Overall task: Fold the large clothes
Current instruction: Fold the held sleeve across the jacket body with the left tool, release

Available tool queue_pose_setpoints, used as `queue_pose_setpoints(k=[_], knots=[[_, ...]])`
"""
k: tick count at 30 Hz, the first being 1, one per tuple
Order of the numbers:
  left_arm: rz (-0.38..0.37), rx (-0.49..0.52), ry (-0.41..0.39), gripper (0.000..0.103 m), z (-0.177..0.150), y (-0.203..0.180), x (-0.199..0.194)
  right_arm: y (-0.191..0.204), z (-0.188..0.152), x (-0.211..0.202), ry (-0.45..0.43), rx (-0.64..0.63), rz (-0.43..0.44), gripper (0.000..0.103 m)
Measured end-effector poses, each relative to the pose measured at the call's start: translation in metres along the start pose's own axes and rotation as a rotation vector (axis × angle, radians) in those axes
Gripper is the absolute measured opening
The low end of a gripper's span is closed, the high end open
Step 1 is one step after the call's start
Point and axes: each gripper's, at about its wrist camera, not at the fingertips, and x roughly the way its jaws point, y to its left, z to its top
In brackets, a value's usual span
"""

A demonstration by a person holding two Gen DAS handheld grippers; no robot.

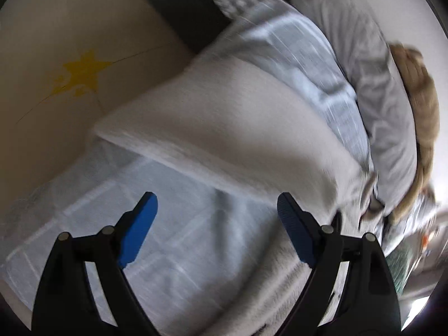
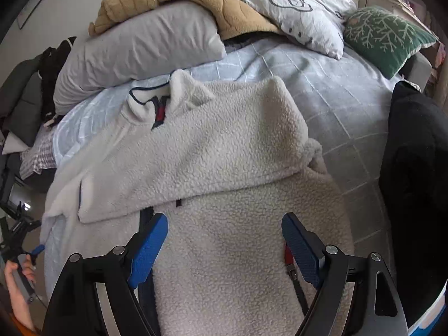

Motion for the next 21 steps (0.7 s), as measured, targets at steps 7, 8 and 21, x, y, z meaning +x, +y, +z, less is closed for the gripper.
queue_pose_setpoints(k=[7,8,21], knots=[[-0.131,-0.217,0.042,0.072,0.025,0.048,0.017,-0.007,-0.003,0.017,0.038,0.023,-0.024,0.085],[-0.148,-0.251,0.042,0.069,0.026,0.054,0.021,-0.007,-0.003,0.02,0.042,0.028,-0.025,0.085],[-0.239,-0.228,-0.377,0.012,0.035,0.023,-0.023,0.004,-0.009,0.039,0.093,0.006,-0.003,0.085]])
